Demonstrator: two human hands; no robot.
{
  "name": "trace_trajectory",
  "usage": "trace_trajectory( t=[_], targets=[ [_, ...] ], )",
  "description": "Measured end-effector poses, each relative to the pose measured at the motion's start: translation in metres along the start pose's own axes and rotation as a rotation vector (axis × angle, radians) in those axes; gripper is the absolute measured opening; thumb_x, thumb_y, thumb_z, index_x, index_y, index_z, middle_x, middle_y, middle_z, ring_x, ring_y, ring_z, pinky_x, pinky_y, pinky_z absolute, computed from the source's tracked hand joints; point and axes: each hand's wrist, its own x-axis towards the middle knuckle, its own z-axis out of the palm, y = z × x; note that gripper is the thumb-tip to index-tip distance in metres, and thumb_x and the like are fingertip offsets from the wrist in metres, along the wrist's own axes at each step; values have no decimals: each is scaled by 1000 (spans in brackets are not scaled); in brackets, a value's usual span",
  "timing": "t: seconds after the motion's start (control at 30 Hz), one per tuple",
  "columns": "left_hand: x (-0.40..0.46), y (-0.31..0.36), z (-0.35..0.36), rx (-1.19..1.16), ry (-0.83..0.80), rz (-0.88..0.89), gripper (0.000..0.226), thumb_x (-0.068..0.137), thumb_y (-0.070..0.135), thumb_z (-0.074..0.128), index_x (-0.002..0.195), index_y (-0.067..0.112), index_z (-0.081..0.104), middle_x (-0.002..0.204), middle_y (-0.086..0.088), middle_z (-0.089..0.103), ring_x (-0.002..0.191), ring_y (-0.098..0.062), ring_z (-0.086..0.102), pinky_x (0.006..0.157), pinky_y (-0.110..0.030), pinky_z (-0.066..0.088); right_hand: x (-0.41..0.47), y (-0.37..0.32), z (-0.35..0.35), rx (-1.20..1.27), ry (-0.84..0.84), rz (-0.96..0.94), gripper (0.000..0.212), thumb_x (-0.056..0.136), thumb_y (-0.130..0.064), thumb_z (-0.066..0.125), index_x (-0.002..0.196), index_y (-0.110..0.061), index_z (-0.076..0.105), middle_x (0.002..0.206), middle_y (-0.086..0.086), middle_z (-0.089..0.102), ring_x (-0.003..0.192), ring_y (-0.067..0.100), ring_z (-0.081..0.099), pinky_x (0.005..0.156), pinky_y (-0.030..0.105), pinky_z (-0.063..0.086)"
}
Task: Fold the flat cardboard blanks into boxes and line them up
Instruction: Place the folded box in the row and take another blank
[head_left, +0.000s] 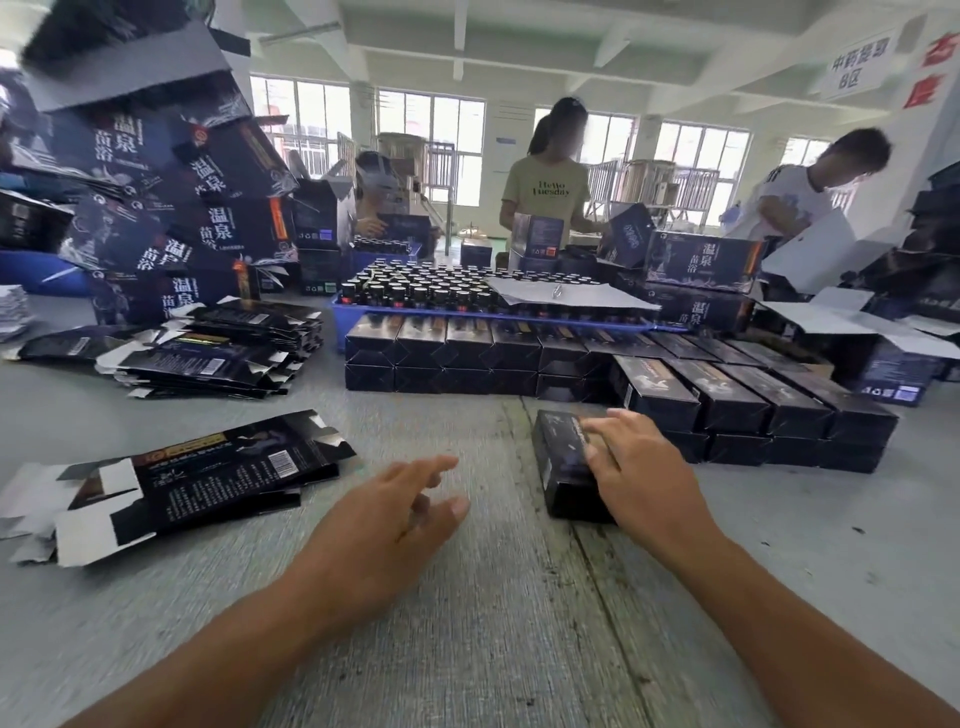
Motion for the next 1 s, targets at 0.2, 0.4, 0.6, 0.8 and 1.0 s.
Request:
trace_trajectory(
  t=[0.2,0.4,0.6,0.8,1.0],
  targets=[
    [0,0,1,147,-57,17,81,75,88,12,134,48,51,124,33,49,103,9,52,93,-25,49,-2,-13,9,-158,-109,-95,56,93,-71,39,117,-28,67,130,-5,63,121,19,53,101,40,45],
    [4,-2,0,187,-72,40,83,75,86,9,128,45,57,120,34,49,103,9,51,90,-19,47,27,1,18,-389,-84,-92,42,103,-50,34,124,-29,63,138,-7,59,142,16,37,114,44,27],
    [5,-2,0,216,-69,46,76,76,84,9,127,50,54,114,37,52,104,17,43,90,-16,42,56,24,15,-676,-130,-33,49,106,-45,24,125,-25,65,140,-1,60,151,28,24,121,58,4],
    [6,2,-4,247,-112,37,64,87,79,17,126,46,55,117,31,55,106,10,45,92,-23,45,62,25,10,-677,-144,-5,53,103,-57,24,135,-31,56,148,0,53,152,27,20,122,56,5],
    [7,5,-4,247,-118,45,48,100,63,35,131,34,58,128,10,60,113,-12,53,91,-34,46,36,-4,24,-413,-126,-199,53,97,-61,43,135,-28,60,145,0,56,145,22,37,118,44,26]
  ],
)
